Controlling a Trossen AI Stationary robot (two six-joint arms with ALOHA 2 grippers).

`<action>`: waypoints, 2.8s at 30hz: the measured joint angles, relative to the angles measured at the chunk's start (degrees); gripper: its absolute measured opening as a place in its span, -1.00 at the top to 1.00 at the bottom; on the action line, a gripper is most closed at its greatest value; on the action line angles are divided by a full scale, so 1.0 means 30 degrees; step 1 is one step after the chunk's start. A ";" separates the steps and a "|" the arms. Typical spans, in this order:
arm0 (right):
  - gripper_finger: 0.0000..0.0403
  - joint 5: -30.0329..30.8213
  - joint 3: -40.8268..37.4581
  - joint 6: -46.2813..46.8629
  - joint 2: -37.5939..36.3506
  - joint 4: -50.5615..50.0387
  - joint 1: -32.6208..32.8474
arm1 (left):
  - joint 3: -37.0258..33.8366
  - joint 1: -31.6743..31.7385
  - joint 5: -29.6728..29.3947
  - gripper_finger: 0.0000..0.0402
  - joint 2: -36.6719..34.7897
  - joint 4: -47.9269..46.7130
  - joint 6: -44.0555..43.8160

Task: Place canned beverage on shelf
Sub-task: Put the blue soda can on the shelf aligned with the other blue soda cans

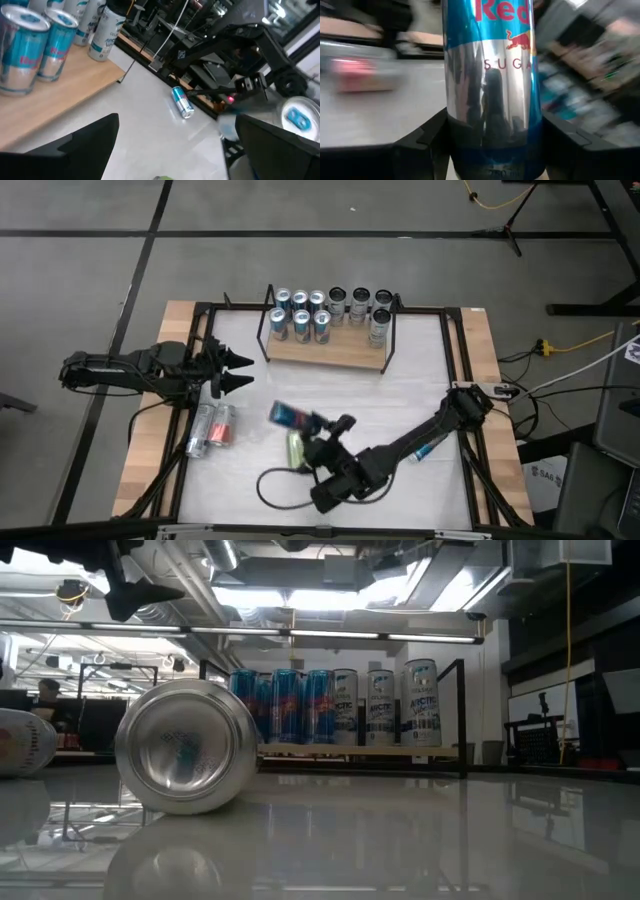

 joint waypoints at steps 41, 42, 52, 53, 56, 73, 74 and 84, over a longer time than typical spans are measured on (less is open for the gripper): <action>-0.12 0.0641 0.0022 -1.0246 -0.0007 0.1731 -0.4936 | 0.0001 0.0003 -0.2206 -0.97 0.4498 0.6955 -0.0767; -0.12 0.0648 0.0022 -1.0246 -0.0007 0.1768 -0.4929 | 0.0001 0.0006 -0.2155 -0.97 0.4626 0.6951 -0.0777; -0.12 0.0640 0.0022 -1.0243 -0.0007 0.1758 -0.4936 | 0.0001 0.0000 -0.2229 -0.95 0.5844 0.8132 -0.0824; -0.12 0.0648 0.0022 -1.0239 -0.0007 0.1761 -0.4936 | 0.0001 0.0000 -0.2222 -0.94 0.5936 0.8121 -0.0824; -0.12 0.0639 0.0022 -1.0239 -0.0002 0.1756 -0.4936 | 0.0001 0.0000 -0.2233 -0.87 0.6069 0.8103 -0.0824; -0.12 0.0622 0.0022 -1.1211 0.0000 0.1728 -0.4936 | 0.0001 0.0000 -0.3091 -0.48 0.6040 0.8204 -0.4464; -0.12 0.0661 0.0018 -1.1434 0.0000 0.1725 -0.4936 | 0.0001 0.0000 -0.3118 -0.48 0.6040 0.8201 -0.4840; -0.12 0.1649 0.0015 -1.2731 0.0000 0.1722 -0.4936 | 0.0001 0.0000 -0.3118 -0.48 0.6040 0.8164 -0.5909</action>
